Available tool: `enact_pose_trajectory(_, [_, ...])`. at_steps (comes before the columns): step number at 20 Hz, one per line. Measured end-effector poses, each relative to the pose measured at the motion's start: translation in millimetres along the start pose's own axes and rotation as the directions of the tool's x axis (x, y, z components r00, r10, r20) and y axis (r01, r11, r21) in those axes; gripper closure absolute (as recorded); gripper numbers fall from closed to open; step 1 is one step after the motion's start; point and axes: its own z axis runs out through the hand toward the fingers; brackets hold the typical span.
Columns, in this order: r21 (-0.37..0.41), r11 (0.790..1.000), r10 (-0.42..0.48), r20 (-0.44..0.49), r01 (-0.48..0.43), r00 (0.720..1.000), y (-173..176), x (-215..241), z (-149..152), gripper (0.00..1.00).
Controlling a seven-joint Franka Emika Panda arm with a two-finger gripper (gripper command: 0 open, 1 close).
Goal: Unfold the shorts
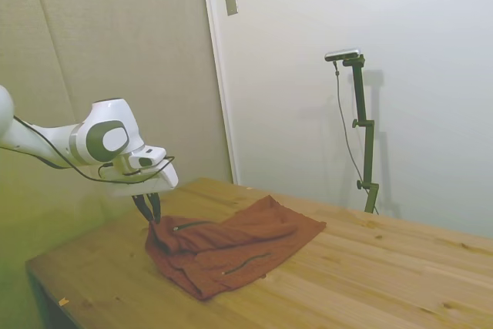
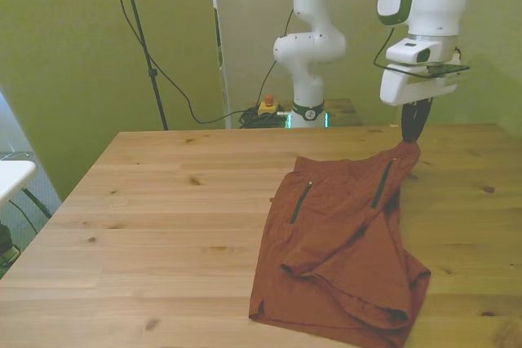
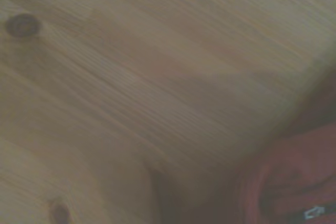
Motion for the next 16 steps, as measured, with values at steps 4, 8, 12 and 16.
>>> enact_pose_trajectory(4, [0.034, 0.999, -0.019, 0.016, 0.018, 1.000, -41.4, 10.6, 13.4, 0.00])
enact_pose_trajectory(8, [0.081, 0.993, 0.088, 0.016, -0.089, 0.996, -78.3, 32.9, 20.0, 0.00])
enact_pose_trajectory(12, [0.096, 0.954, 0.287, -0.030, -0.283, 0.958, -61.5, 92.6, -3.9, 0.00])
enact_pose_trajectory(16, [0.097, 0.871, 0.489, -0.094, -0.481, 0.867, 44.1, 176.8, -43.6, 0.00])
